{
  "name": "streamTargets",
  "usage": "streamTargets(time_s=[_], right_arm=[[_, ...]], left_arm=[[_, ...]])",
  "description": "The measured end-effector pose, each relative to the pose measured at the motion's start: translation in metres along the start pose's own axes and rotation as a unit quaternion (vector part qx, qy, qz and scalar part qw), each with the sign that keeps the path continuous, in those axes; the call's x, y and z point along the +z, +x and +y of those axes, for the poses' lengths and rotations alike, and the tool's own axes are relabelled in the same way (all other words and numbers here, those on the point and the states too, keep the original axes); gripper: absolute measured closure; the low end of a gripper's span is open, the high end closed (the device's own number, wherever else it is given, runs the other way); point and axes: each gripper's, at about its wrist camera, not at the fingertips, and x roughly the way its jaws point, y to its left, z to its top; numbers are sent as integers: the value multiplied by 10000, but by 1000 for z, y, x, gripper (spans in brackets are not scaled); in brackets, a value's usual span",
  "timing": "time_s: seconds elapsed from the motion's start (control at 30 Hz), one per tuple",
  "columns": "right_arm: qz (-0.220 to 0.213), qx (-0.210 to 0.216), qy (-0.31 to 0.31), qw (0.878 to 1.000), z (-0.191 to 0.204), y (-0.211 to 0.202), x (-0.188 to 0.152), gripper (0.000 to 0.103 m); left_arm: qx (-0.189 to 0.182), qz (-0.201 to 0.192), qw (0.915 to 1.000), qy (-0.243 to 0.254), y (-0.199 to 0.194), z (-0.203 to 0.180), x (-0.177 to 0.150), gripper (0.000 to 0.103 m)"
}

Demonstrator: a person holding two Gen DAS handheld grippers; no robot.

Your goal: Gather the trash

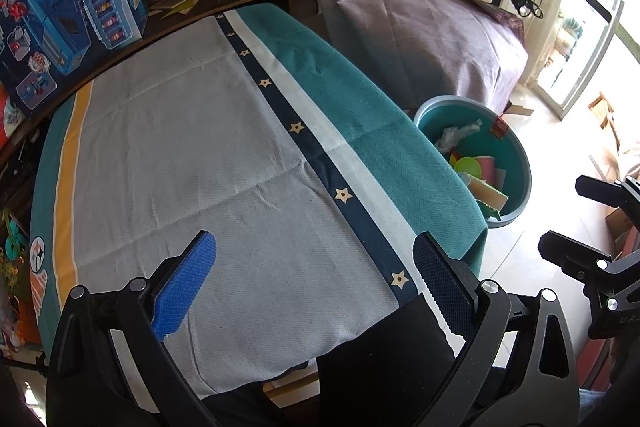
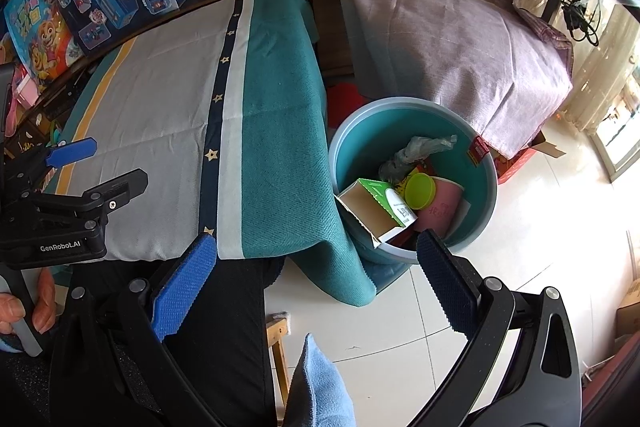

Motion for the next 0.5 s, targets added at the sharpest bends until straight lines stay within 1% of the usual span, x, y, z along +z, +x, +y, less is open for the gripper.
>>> streamTargets(time_s=[0.5], right_arm=[[20, -64, -38, 10000, 1, 1, 2, 7]], left_arm=[[16, 21, 10000, -60, 0, 3, 0, 4]])
